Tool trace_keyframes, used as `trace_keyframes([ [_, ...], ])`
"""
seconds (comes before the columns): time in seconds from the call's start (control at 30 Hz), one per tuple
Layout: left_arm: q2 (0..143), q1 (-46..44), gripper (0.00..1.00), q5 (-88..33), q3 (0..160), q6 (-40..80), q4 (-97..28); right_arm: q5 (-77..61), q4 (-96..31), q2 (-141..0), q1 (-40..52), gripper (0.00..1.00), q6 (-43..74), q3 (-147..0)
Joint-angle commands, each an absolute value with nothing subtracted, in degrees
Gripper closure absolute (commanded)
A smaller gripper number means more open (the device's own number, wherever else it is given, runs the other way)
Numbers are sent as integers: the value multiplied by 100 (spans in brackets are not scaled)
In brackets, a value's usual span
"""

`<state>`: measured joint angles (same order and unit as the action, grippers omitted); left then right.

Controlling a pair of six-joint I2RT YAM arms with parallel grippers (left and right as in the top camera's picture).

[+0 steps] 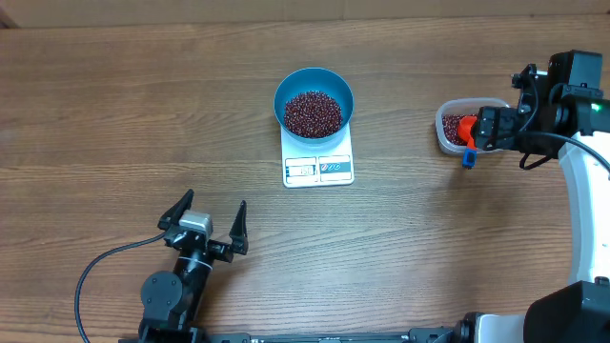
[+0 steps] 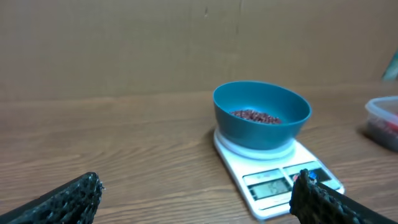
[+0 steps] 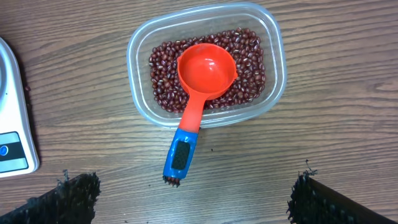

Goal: Scoop item into bowl and weigh 150g on scale

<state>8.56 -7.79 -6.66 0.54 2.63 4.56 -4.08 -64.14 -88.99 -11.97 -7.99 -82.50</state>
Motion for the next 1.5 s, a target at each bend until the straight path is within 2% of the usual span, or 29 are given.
trace_keyframes([
  [0.0, 773, -663, 0, -681, 27, -246, 270, -414, -6396, -8755, -1208, 0, -843, -8429],
  [0.17, 366, -556, 0, -416, 27, -259, -445, -414, -6396, -8755, -1208, 0, -845, -8429],
  [0.87, 16, -497, 0, -392, 27, -301, -427, -416, -6396, -8755, -1208, 0, -845, -8429],
  [1.17, 16, -16, 0, -392, 27, -301, -427, -416, -6396, -8755, -1208, 0, -845, -8429],
  [1.47, 21, -3, 1, -405, 27, -301, -425, -414, -6396, -8755, -1208, 0, -845, -8429],
])
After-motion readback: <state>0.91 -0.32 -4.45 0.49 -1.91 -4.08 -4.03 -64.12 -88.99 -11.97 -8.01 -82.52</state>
